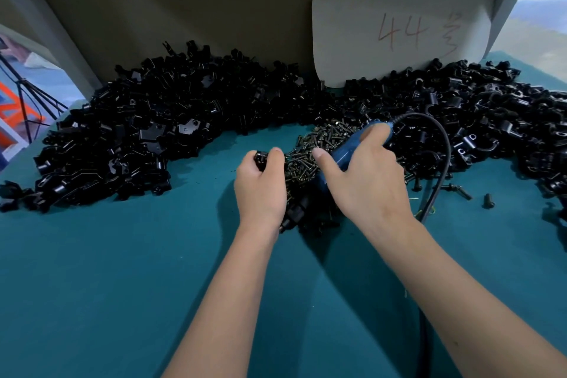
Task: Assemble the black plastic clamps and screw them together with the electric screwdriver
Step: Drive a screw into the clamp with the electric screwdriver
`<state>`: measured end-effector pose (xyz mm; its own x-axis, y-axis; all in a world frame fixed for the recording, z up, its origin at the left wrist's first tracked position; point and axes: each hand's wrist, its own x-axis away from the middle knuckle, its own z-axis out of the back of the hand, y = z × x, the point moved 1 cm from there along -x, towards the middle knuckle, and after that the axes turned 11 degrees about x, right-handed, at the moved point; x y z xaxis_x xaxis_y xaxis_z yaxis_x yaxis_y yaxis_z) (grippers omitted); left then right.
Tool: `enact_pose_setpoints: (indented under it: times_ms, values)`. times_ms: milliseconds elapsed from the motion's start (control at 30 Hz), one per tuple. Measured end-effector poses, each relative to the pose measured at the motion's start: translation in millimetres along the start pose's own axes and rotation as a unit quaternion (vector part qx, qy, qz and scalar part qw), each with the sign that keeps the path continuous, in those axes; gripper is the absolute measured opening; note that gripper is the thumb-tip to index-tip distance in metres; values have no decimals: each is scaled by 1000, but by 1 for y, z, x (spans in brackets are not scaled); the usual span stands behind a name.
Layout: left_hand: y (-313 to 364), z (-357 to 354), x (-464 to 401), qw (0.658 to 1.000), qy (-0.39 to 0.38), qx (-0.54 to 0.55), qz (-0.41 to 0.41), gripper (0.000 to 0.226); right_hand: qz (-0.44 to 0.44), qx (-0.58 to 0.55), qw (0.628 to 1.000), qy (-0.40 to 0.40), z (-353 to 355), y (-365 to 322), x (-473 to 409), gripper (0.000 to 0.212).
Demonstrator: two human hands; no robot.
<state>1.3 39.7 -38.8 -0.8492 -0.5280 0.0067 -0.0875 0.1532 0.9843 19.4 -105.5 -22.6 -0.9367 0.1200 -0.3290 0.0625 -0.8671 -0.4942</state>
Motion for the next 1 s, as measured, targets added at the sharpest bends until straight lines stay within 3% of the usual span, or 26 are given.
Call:
enact_pose_setpoints:
  times_ms: [267, 433, 600, 700, 833, 1000]
  values:
    - [-3, -16, 12, 996, -81, -6, -28, 34, -40, -26, 999, -20, -5, 4, -2, 81]
    - [-2, -13, 12, 990, -82, 112, 36, 32, -111, -136, 984, -12, -6, 11, -4, 72]
    - [6, -11, 11, 979, -73, 187, 34, 27, -152, -320, 935, 10, -5, 14, -9, 68]
    - [11, -1, 4, 975, -50, 214, 28, 25, -111, -445, 888, 32, 0, 10, -12, 46]
    - [12, 9, -2, 966, -35, 247, 68, 25, -111, -514, 848, 69, 7, 6, -13, 18]
    - [11, 4, 0, 959, -70, 258, 96, 26, -172, -583, 793, 30, 12, 7, -15, 20]
